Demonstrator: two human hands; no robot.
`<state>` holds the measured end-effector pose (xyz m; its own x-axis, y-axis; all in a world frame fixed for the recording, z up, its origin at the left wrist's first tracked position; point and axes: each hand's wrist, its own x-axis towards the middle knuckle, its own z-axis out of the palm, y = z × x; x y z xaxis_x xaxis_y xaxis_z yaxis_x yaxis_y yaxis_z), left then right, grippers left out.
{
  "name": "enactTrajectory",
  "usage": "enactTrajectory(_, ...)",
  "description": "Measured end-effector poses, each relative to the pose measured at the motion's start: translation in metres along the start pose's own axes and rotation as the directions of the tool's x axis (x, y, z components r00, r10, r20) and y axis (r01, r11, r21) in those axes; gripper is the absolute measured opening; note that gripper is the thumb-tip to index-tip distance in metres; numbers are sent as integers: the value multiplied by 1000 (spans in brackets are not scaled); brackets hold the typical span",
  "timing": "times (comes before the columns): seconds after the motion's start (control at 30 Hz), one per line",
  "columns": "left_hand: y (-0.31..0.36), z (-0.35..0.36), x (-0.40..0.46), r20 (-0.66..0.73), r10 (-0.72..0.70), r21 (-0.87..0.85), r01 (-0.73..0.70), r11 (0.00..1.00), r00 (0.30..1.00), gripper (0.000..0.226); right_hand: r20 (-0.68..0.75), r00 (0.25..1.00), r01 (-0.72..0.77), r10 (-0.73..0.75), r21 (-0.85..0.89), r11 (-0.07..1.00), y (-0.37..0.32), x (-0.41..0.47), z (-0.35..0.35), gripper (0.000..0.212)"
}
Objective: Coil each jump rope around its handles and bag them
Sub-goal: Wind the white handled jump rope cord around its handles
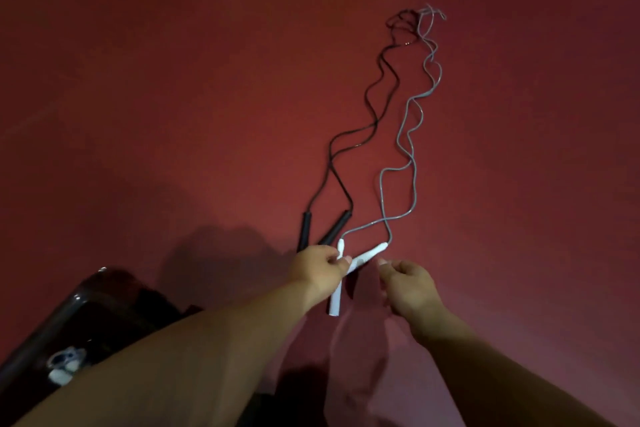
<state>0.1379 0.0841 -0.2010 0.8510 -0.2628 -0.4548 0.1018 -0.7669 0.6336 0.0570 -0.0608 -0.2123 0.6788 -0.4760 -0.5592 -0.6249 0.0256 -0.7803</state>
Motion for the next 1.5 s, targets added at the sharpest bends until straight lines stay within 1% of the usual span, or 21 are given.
enactTrajectory(0.1, 1, 21, 9, -54, 28, 133, -21, 991, 998, 29, -33, 999, -41, 40, -47, 998, 17, 12, -5, 45)
enactTrajectory(0.17, 1, 39, 10, -64, 29, 166, -18, 986, 998, 63, -87, 995, -63, 56, -74, 995, 32, 17, -7, 38)
enactTrajectory(0.2, -2, 41, 9, -73, 36, 211, -20, 977, 997, 75, -99, 993, -70, 62, -77, 995, 35, 18, -4, 33)
enactTrajectory(0.23, -3, 48, 9, -73, 41, 289, -18, 957, 996, 80, -115, 991, -78, 69, -74, 994, 41, 20, -5, 29)
enactTrajectory(0.3, -4, 55, 9, -78, 24, 443, 13, 897, 997, 69, -114, 992, -71, 61, -90, 993, 38, 17, -7, 28)
enactTrajectory(0.4, -5, 58, 5, -112, 16, 544, 48, 838, 994, 29, -107, 994, -30, 12, -171, 985, 27, 12, -15, 42)
enactTrajectory(0.47, -4, 52, -2, -72, -6, 565, 45, 824, 997, 24, -120, 992, 4, -30, -214, 977, 21, 8, -23, 43)
enactTrajectory(0.6, 4, 34, -20, 117, -113, 305, 73, 950, 987, 29, -117, 990, 33, -73, -316, 948, 7, -6, -42, 39)
enactTrajectory(0.67, 19, 21, -34, 187, -82, 106, 63, 992, 979, 20, -128, 987, 45, -95, -345, 938, -1, -20, -59, 41)
enactTrajectory(0.73, 37, 8, -47, 294, -41, -119, 79, 990, 955, 14, -149, 984, 43, -99, -340, 939, -9, -32, -72, 41)
enactTrajectory(0.8, 66, -14, -66, 373, 45, -196, 32, 980, 927, 18, -200, 968, 86, -153, -307, 948, -26, -51, -88, 33)
enactTrajectory(0.87, 95, -33, -80, 406, 156, -204, -77, 976, 900, 17, -309, 904, 209, -295, -281, 937, -50, -69, -104, 21)
enactTrajectory(0.93, 129, -55, -97, 417, 258, -219, -179, 959, 871, 15, -408, 781, 385, -474, -284, 878, -84, -94, -126, 31)
enactTrajectory(0.97, 148, -66, -107, 422, 308, -226, -230, 947, 853, 14, -435, 717, 458, -545, -295, 838, -103, -109, -140, 34)
enactTrajectory(1.0, 164, -75, -116, 427, 348, -226, -274, 935, 835, 13, -434, 678, 502, -594, -317, 805, -119, -122, -151, 35)
enactTrajectory(1.1, 217, -101, -148, 448, 448, -259, -368, 893, 774, 14, -420, 616, 572, -666, -344, 745, -160, -166, -188, 33)
enactTrajectory(1.2, 260, -118, -182, 490, 507, -326, -390, 861, 710, 13, -488, 558, 602, -671, -318, 732, -186, -210, -220, 23)
enactTrajectory(1.27, 282, -126, -204, 477, 532, -331, -418, 846, 699, 13, -536, 526, 643, -661, -259, 721, -192, -234, -235, 26)
enactTrajectory(1.33, 301, -130, -226, 415, 539, -340, -424, 839, 733, 15, -561, 526, 671, -639, -187, 717, -192, -254, -243, 32)
enactTrajectory(1.43, 323, -128, -256, 226, 501, -409, -385, 827, 836, 23, -527, 564, 687, -636, -129, 715, -191, -272, -245, 42)
enactTrajectory(1.5, 330, -125, -268, 54, 469, -457, -396, 797, 882, 21, -489, 625, 670, -608, -62, 740, -194, -283, -242, 41)
